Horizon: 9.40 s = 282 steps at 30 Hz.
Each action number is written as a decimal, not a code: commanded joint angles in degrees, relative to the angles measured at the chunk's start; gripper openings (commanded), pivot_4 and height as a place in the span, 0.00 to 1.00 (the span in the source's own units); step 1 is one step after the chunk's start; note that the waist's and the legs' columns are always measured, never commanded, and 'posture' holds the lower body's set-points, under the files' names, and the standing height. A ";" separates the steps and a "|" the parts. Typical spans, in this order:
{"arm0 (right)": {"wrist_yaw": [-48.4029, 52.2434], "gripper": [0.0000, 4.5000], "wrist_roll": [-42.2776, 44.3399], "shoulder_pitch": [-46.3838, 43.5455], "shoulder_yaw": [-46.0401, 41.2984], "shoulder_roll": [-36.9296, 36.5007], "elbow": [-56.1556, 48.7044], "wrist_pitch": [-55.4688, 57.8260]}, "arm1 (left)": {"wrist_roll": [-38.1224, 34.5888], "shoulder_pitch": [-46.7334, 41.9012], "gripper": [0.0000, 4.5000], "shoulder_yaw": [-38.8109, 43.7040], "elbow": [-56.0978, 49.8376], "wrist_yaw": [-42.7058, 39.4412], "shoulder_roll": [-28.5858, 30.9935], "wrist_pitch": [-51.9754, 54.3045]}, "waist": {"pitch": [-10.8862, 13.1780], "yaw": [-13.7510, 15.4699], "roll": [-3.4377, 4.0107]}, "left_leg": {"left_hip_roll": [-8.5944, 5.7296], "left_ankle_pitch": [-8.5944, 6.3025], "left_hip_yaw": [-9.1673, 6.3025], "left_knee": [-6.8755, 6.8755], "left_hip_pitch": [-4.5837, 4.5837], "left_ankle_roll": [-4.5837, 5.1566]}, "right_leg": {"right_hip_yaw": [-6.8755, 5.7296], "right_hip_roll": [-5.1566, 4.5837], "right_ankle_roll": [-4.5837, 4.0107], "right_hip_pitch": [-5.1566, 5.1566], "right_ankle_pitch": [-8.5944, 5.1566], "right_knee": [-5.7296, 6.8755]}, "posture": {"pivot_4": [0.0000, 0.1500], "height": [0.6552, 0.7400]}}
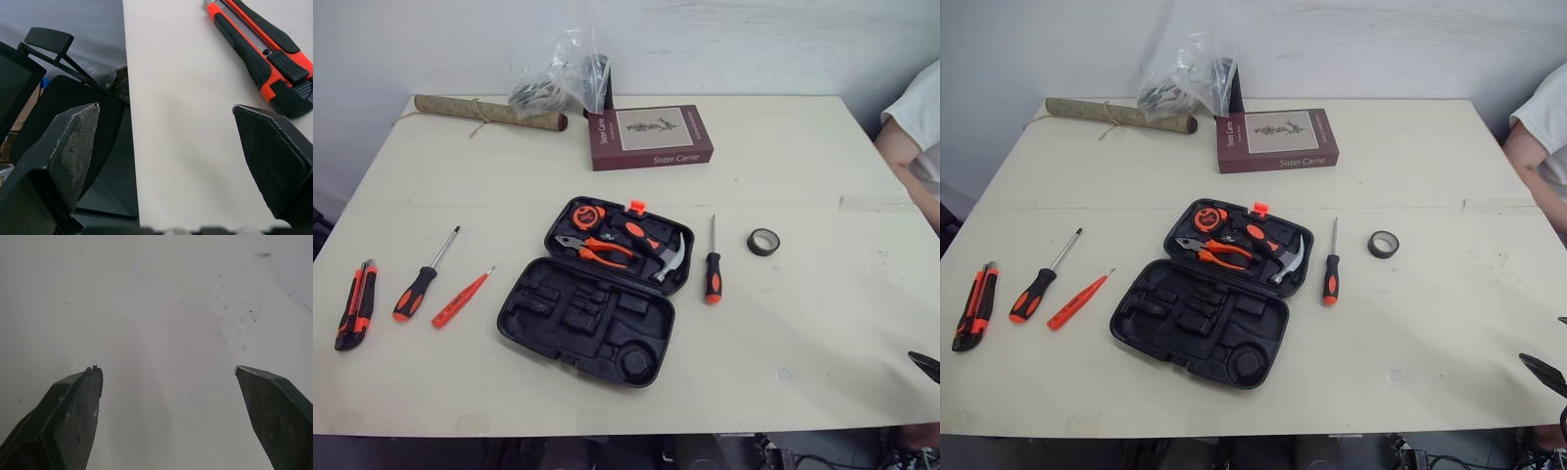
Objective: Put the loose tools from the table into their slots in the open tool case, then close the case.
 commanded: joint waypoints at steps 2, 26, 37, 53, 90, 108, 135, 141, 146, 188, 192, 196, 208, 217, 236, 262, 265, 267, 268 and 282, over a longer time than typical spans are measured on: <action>-1.09 1.00 3.65 -1.64 0.76 1.83 -8.13 5.87 | -6.15 -6.10 0.99 -1.48 -8.95 -5.98 -0.35 6.51 | -0.02 0.11 -0.04 | 0.00 0.00 0.00 0.00 0.00 -0.01 | 0.00 0.00 0.00 0.00 0.00 0.01 | 1.00 1.00; -18.69 1.00 7.01 6.11 25.96 13.18 -77.30 47.78 | 5.47 -41.25 0.99 -40.95 -30.72 -15.86 -13.26 14.76 | -0.14 1.53 -0.16 | -0.14 0.25 0.06 0.47 -0.33 0.02 | -0.30 0.28 0.19 -0.04 0.19 0.13 | 1.00 1.00; -24.46 0.18 -4.48 -0.52 34.93 15.53 -73.65 49.42 | 14.02 -53.13 0.14 -47.78 -16.15 -11.15 -21.92 7.18 | -0.12 1.85 -0.20 | -0.10 0.17 0.07 0.96 -0.47 0.19 | -0.43 0.33 0.22 -0.04 0.19 0.50 | 1.00 1.00; -30.30 0.02 -10.99 -13.76 43.19 21.90 -68.60 58.10 | 15.81 -54.50 0.01 -51.38 -16.30 -13.38 -28.22 9.17 | -0.12 2.28 -0.20 | -0.08 0.12 0.05 1.07 -0.56 0.27 | -0.65 0.31 0.27 -0.05 0.22 0.49 | 1.00 1.00; -8.94 0.02 -0.11 -24.27 37.74 16.12 -67.20 58.94 | 2.02 -13.23 0.01 -26.36 -67.87 -5.11 -15.82 37.61 | -0.06 0.96 -0.10 | 0.08 0.02 -0.05 0.92 -0.58 0.21 | -0.81 -0.07 0.25 -0.01 0.21 0.28 | 1.00 1.00; -4.45 1.00 0.92 6.45 -4.58 15.54 -38.93 21.93 | -3.63 10.39 0.98 18.51 -23.69 -1.05 -9.71 23.23 | -0.08 1.16 -0.25 | 0.12 -0.43 0.10 0.79 -0.38 0.45 | -0.82 -0.15 0.20 0.07 0.19 -0.16 | 1.00 1.00; -5.25 1.00 20.45 -7.23 17.25 24.38 -66.16 31.86 | -6.53 -6.15 0.98 -12.19 -49.20 5.75 -7.06 47.60 | -0.07 0.94 -0.06 | -0.11 0.06 0.03 0.11 -0.19 0.00 | -1.52 -0.62 -0.01 0.03 0.15 -0.03 | 1.00 1.00; -5.12 1.00 16.98 -8.52 21.77 27.14 -66.31 28.94 | -3.34 -13.46 0.98 -19.07 -46.53 8.36 -7.87 49.20 | -0.08 0.95 -0.09 | -0.14 0.08 0.13 0.22 -0.20 0.07 | -1.50 -0.60 0.06 0.00 0.19 0.03 | 1.00 1.00; -3.38 1.00 18.98 -8.52 22.58 27.71 -67.42 28.05 | -0.86 -16.84 0.98 -23.99 -44.27 9.76 -8.33 51.59 | -0.08 0.95 -0.09 | -0.13 0.08 0.12 0.19 -0.20 0.07 | -1.52 -0.52 0.06 0.00 0.19 0.18 | 1.00 1.00; 5.16 1.00 22.94 -3.59 16.19 15.26 -68.88 36.85 | 18.09 -38.74 0.18 -59.98 -78.19 -14.56 -4.53 38.19 | 0.07 2.54 -0.08 | -0.01 -0.02 0.28 0.80 -0.35 0.27 | -1.32 0.07 0.15 0.06 0.24 0.02 | 1.00 1.00; 4.99 1.00 22.45 -3.37 16.54 15.64 -68.91 36.68 | 20.33 -39.44 0.18 -60.96 -77.01 -14.99 -4.61 36.98 | 0.07 2.58 -0.08 | 0.01 -0.03 0.28 0.88 -0.36 0.29 | -1.31 0.06 0.17 0.06 0.25 0.03 | 1.00 1.00; 4.89 1.00 21.89 -3.31 16.93 16.13 -69.01 36.54 | 22.62 -39.53 0.18 -61.70 -76.69 -13.76 -5.36 38.25 | 0.07 2.60 -0.08 | 0.01 -0.03 0.26 0.89 -0.36 0.29 | -1.31 0.05 0.17 0.07 0.25 0.04 | 1.00 1.00; 4.43 1.00 21.89 -3.61 17.62 16.43 -69.77 37.24 | 25.55 -38.43 0.18 -62.33 -75.46 -13.37 -5.55 36.07 | 0.07 2.56 -0.08 | 0.01 -0.03 0.27 0.93 -0.35 0.29 | -1.30 0.05 0.17 0.07 0.25 0.08 | 1.00 1.00; 0.88 1.00 22.65 -5.42 19.36 16.16 -72.23 40.49 | 14.84 -39.38 0.73 -55.13 -76.28 -14.74 -10.20 31.48 | 0.07 2.63 -0.08 | 0.02 -0.03 0.23 0.98 -0.39 0.29 | -1.32 0.02 0.17 0.08 0.25 0.10 | 1.00 1.00; -3.44 1.00 23.51 -8.17 21.40 18.87 -73.10 44.19 | -0.11 -25.25 0.01 -44.11 -70.58 -5.07 -26.34 31.78 | 0.07 3.04 -0.06 | -0.04 -0.05 0.09 1.12 -0.43 0.34 | -1.37 -0.07 0.23 0.16 0.28 0.33 | 1.00 1.00; -2.98 1.00 21.35 -3.10 20.91 20.35 -71.56 40.98 | 11.82 -24.41 0.01 -62.11 -66.92 3.89 -22.63 51.66 | -1.12 2.50 1.04 | 0.01 -0.21 0.03 0.84 0.54 0.30 | -1.31 -0.05 0.21 1.17 0.26 -0.25 | 1.00 1.00; -2.96 1.00 20.88 -1.60 20.80 20.68 -71.69 40.64 | 11.74 -25.24 0.01 -63.65 -68.04 4.43 -23.46 51.84 | -1.47 2.57 1.56 | 0.07 -0.57 0.01 0.75 0.90 0.61 | -1.15 -0.09 0.21 1.58 0.25 -0.40 | 1.00 1.00; -3.45 1.00 20.21 -1.00 20.35 21.12 -70.77 40.13 | 11.22 -25.37 0.01 -63.61 -68.91 5.34 -24.87 50.89 | -1.58 2.61 1.73 | 0.07 -0.57 -0.03 0.75 0.90 0.62 | -1.03 -0.17 0.20 1.61 0.25 -0.42 | 1.00 1.00; -4.16 1.00 19.93 -0.91 19.87 21.53 -70.04 39.78 | 10.82 -25.27 0.01 -63.05 -69.10 5.48 -25.54 48.95 | -1.65 2.73 1.86 | 0.07 -0.57 -0.03 0.75 0.91 0.62 | -1.03 -0.19 0.20 1.61 0.25 -0.42 | 1.00 1.00; -1.11 1.00 18.21 12.07 0.19 22.41 -53.00 29.24 | -9.22 -9.62 0.73 -18.77 -63.96 -2.27 -21.36 30.44 | -0.93 3.40 1.06 | 0.08 -0.41 -0.05 0.95 -0.08 0.39 | -1.42 -0.06 0.20 0.77 0.25 -0.50 | 1.00 1.00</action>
